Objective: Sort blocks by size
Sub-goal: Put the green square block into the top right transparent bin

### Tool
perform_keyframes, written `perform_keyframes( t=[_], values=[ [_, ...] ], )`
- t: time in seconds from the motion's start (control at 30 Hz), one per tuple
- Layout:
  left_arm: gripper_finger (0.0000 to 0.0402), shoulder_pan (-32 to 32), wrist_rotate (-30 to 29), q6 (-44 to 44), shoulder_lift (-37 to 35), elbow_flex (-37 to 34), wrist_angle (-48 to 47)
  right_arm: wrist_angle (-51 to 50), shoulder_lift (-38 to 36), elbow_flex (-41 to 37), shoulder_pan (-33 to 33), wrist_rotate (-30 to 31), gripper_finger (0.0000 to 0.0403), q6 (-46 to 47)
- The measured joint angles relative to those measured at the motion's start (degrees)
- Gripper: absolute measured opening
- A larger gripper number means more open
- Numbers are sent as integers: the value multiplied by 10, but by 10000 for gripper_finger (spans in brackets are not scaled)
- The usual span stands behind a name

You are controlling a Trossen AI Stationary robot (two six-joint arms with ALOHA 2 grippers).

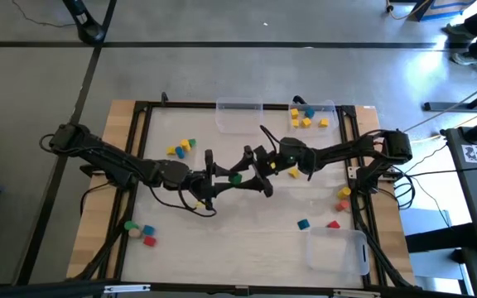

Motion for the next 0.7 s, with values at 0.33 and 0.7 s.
perform_keyframes(
  t=[0.33,0.7],
  values=[
    [131,0,3,-2,0,0,0,-10,0,1,1,2,174,-13],
    [160,-7,-4,3,0,0,-1,-11,-1,1,0,3,141,-38]
  ],
)
